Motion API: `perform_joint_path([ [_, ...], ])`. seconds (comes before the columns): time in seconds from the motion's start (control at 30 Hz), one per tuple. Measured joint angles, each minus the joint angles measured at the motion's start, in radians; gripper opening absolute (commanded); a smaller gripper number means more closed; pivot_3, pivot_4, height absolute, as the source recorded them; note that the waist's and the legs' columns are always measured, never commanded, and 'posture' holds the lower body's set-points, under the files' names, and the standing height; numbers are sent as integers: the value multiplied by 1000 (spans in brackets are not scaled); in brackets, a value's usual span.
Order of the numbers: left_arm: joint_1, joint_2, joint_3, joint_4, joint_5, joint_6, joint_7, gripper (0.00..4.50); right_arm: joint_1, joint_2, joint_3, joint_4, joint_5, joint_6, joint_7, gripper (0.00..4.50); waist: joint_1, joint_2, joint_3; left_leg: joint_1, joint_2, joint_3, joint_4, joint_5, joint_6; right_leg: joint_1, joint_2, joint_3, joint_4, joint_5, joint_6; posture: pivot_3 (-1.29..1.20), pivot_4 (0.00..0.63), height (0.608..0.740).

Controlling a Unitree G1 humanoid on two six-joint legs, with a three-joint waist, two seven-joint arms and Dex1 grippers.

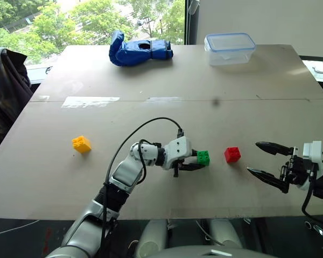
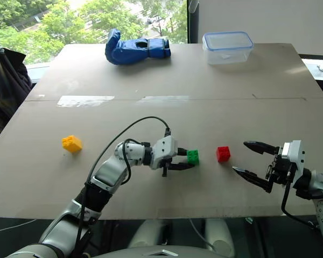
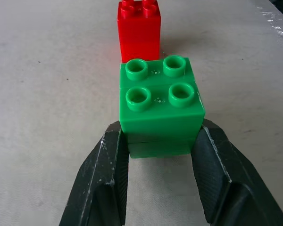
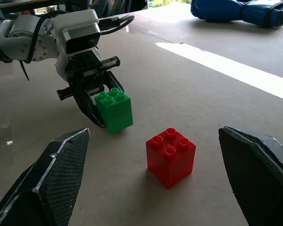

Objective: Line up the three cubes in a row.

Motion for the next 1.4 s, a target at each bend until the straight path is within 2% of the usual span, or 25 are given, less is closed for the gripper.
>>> perform_joint_path([
  [0.43,-92,-57,-19,151,37,-98,-17,1508,-15,5,8,-37,7,36,-39,4500,2,0,0,4,-1,-1,0,-1,1,5,0,-1,-1,0,0,0,150,740],
  [0.87,-111,-71,-24,183,40,-112,-26,1508,-27,5,8,-41,11,52,-49,4500,2,0,0,5,-1,-1,0,-1,1,5,0,-1,-1,0,0,0,150,740],
  [0.9,-111,-72,-23,184,40,-111,-24,2352,-27,5,8,-44,12,55,-49,4500,2,0,0,5,-1,-1,0,-1,1,5,0,-1,-1,0,0,0,150,740],
  [1.07,-112,-78,-21,193,41,-104,-13,4206,-24,5,8,-51,16,58,-46,4500,1,0,0,5,-1,-1,0,-1,1,5,0,-1,-1,0,0,0,150,740],
  [1.1,-112,-78,-19,193,42,-104,-9,4447,-23,5,8,-51,16,58,-45,4500,0,0,0,5,-1,-1,0,-1,1,5,0,-1,-1,0,0,0,150,740],
  [1.4,-110,-77,-18,188,48,-103,-9,4447,-16,5,8,-50,15,57,-28,4500,0,0,0,5,-1,-1,0,-1,1,5,0,-1,-1,0,0,0,150,740],
])
